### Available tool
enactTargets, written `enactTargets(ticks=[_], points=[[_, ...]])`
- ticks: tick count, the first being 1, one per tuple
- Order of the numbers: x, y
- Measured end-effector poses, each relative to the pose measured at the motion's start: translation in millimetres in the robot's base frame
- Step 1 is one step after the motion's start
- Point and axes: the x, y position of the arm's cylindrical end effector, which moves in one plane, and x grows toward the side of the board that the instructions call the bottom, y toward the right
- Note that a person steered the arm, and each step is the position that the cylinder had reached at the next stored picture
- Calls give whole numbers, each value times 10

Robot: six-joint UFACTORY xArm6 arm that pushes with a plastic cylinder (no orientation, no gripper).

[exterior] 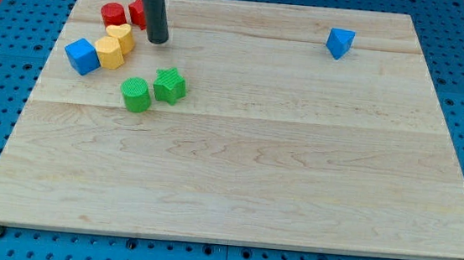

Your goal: Separate the yellow blocks from the cube

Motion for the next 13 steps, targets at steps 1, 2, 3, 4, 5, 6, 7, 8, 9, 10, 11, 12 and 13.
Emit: enactTargets(ticks=[1, 2, 3, 4, 5, 6, 7, 8, 9, 10, 11, 12, 13], points=[[279, 101], [507, 101], [671, -41], [763, -369], [771, -597], [919, -721], [750, -985], [511, -1161], [495, -1052], [458, -810], [256, -423], [79, 176], [473, 202]])
